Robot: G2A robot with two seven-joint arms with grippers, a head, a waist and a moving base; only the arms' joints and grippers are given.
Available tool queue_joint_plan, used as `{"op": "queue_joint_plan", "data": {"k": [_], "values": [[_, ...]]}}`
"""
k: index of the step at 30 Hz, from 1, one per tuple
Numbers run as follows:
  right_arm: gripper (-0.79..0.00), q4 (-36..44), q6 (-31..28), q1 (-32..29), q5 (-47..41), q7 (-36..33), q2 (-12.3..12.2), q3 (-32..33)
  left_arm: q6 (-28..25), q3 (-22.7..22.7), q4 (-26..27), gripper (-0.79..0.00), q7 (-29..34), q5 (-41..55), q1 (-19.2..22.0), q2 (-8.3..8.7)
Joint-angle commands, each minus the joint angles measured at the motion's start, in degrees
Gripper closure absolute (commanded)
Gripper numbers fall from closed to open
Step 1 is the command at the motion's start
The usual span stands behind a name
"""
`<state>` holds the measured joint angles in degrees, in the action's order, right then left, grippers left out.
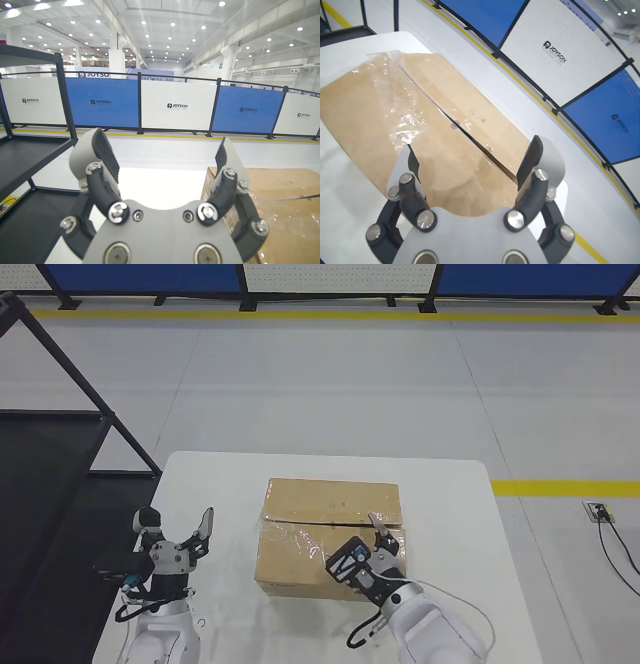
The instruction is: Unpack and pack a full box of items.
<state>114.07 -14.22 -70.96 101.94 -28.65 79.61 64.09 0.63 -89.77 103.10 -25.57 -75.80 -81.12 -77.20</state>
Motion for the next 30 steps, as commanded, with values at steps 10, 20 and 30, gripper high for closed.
{"op": "queue_joint_plan", "data": {"k": [10, 20, 30], "values": [[-0.785, -1.05, -8.36, 1.05, -12.16, -1.81, -0.48, 4.05, -0.28, -0.25, 0.16, -0.785, -0.03, 0.22, -0.39, 0.01], [-0.785, 0.21, -15.79, -1.14, -26.11, -7.38, -1.31, 7.59, -0.54, 0.35, -0.05, -0.785, 0.46, -0.31, 0.04, -0.01], [-0.785, -2.46, -16.67, 0.56, -38.73, -14.85, -1.93, 8.92, -0.21, 0.82, -0.39, -0.785, 0.64, -0.66, 0.41, -0.06]]}}
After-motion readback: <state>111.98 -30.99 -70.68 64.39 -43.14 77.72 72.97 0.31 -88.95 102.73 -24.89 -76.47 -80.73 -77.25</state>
